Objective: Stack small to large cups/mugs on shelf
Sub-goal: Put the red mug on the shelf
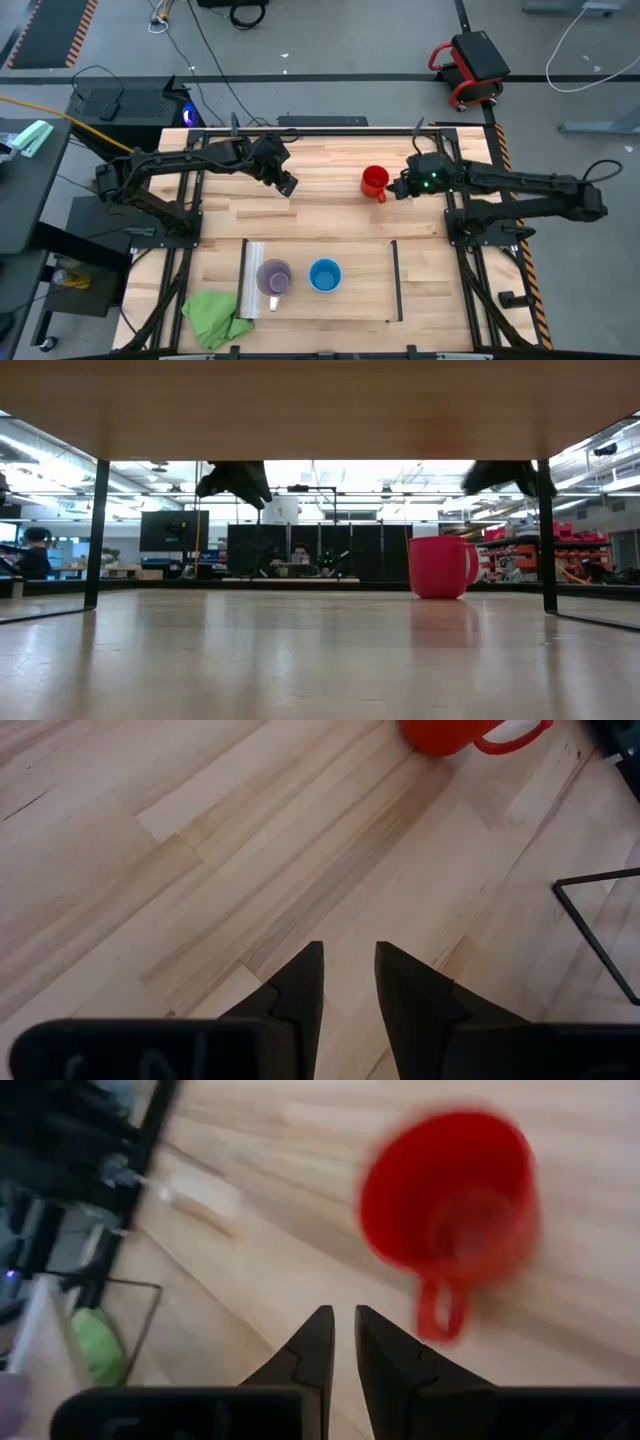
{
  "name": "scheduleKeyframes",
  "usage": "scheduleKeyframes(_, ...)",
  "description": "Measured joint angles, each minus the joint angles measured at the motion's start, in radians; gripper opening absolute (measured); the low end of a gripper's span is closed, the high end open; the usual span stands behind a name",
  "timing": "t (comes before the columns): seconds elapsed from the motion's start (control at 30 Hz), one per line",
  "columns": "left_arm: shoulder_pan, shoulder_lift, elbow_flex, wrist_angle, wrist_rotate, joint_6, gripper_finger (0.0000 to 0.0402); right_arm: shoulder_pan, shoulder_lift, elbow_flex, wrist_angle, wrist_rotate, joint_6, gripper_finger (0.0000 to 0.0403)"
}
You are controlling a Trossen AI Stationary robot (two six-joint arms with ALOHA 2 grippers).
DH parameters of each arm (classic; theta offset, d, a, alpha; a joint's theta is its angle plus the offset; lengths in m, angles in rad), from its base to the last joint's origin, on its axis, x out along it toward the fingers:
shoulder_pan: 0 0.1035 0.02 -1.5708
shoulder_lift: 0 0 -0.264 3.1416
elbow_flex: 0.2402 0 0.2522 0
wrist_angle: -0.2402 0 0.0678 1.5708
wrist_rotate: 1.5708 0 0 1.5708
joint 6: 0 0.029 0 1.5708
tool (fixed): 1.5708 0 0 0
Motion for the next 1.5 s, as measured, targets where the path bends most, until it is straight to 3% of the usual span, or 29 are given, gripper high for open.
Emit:
scheduleKeyframes(0.17, 0.0, 0.0, 0.0, 0.0, 0.0, -0.001, 0.0103, -0.044, -0.048, -0.148, 0.058, -0.066, 0.033, 0.0052)
scheduleKeyframes(0.33, 0.0, 0.0, 0.0, 0.002, 0.0, -0.017, 0.0101, -0.075, -0.065, -0.233, 0.195, -0.14, 0.012, 0.0052)
scheduleKeyframes(0.47, 0.0, 0.0, 0.0, 0.003, 0.0, -0.024, 0.0103, -0.114, -0.063, -0.271, 0.193, -0.174, -0.015, 0.0053)
scheduleKeyframes(0.87, 0.0, 0.0, 0.0, 0.003, 0.0, -0.026, 0.0105, -0.187, -0.053, -0.275, 0.252, -0.226, -0.053, 0.0083)
scheduleKeyframes(1.5, 0.0, 0.0, 0.0, 0.008, 0.0, -0.025, 0.0105, -0.207, 0.073, -0.275, 0.342, -0.252, -0.025, 0.0084)
